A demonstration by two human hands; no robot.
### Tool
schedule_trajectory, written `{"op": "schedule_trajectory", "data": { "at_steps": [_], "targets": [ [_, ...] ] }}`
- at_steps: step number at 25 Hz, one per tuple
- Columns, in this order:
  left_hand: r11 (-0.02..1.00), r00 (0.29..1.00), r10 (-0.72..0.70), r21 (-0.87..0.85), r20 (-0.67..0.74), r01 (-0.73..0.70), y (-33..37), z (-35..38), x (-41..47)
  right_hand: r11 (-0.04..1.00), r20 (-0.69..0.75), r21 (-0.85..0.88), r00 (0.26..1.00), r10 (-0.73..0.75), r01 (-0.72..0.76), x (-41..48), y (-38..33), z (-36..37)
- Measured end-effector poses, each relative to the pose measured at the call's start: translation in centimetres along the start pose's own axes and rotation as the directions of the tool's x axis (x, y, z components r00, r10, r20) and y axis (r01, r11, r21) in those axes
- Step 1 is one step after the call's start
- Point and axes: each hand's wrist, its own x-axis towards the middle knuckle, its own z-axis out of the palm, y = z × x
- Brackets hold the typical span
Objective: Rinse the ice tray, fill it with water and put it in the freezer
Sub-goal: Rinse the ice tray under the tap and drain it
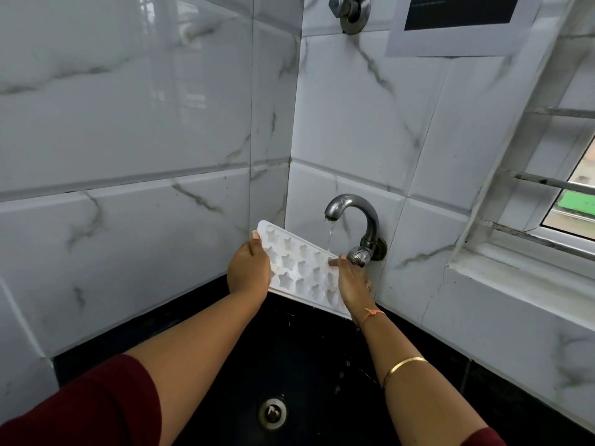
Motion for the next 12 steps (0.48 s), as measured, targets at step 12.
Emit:
{"op": "schedule_trajectory", "data": {
  "at_steps": [12],
  "targets": [
    [0.999, 0.999, 0.045, -0.011, -0.019, -0.046, 0.4, -1.4, 0.6, 1.0, 0.117, 0.003, 0.993, 0.005, -0.005, 0.9, 0.1, 0.9]
  ]
}}
